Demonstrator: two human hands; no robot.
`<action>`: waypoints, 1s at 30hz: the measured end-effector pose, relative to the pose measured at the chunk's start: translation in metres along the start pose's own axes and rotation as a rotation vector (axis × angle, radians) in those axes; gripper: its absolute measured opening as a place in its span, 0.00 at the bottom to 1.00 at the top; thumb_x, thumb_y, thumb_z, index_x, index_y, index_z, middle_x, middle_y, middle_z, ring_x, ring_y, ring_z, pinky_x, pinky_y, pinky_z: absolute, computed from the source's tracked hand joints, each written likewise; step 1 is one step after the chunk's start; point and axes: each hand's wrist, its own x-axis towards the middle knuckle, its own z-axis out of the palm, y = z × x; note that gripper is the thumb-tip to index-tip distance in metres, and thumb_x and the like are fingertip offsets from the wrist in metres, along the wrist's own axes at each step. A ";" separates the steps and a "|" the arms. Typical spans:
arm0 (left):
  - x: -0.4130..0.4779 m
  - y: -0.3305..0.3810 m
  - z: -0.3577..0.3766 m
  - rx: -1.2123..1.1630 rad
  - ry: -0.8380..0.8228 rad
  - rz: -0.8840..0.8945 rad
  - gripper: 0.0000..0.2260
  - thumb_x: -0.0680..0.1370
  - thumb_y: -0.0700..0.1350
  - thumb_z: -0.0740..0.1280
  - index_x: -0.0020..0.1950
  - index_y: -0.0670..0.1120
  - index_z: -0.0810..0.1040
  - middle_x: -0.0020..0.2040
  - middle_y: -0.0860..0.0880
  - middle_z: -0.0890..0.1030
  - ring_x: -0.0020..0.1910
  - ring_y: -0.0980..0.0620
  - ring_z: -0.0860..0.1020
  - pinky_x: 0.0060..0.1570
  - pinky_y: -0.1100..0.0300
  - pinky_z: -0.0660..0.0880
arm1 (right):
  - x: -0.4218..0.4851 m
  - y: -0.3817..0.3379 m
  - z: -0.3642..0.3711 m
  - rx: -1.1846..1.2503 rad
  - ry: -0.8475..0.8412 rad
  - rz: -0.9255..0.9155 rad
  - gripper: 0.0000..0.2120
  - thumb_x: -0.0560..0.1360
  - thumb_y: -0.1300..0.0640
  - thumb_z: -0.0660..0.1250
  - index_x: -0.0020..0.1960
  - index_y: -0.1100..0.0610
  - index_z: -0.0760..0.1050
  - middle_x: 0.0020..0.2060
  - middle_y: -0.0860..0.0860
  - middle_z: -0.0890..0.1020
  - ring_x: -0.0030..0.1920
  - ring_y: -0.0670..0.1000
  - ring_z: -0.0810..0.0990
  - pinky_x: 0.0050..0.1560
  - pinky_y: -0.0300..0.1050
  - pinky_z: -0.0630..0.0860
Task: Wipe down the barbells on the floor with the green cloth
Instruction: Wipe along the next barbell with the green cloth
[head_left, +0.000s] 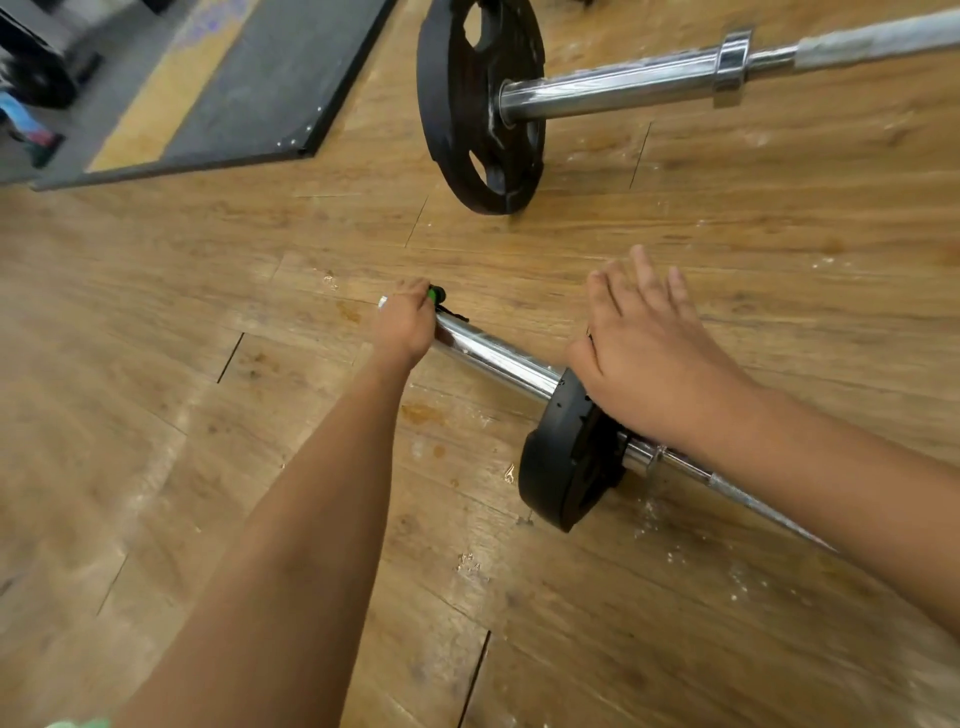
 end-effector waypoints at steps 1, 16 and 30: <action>-0.003 -0.001 0.004 -0.011 -0.001 0.041 0.20 0.86 0.42 0.55 0.78 0.41 0.67 0.79 0.44 0.65 0.80 0.45 0.58 0.79 0.53 0.53 | -0.004 -0.003 0.001 -0.012 0.024 -0.017 0.32 0.84 0.44 0.40 0.81 0.61 0.39 0.81 0.57 0.42 0.79 0.56 0.32 0.78 0.55 0.34; 0.002 0.010 0.011 -0.057 0.002 0.093 0.21 0.86 0.41 0.54 0.80 0.39 0.61 0.79 0.41 0.62 0.79 0.44 0.59 0.79 0.54 0.53 | -0.001 0.012 0.006 0.033 0.048 -0.108 0.35 0.83 0.40 0.47 0.82 0.57 0.41 0.81 0.56 0.45 0.80 0.55 0.37 0.78 0.53 0.35; 0.030 0.039 0.014 -0.071 0.017 -0.022 0.20 0.86 0.41 0.53 0.78 0.39 0.65 0.78 0.41 0.65 0.77 0.43 0.61 0.79 0.51 0.55 | 0.023 0.032 -0.005 0.105 0.021 -0.036 0.34 0.83 0.42 0.48 0.82 0.57 0.43 0.81 0.55 0.46 0.80 0.54 0.38 0.79 0.53 0.38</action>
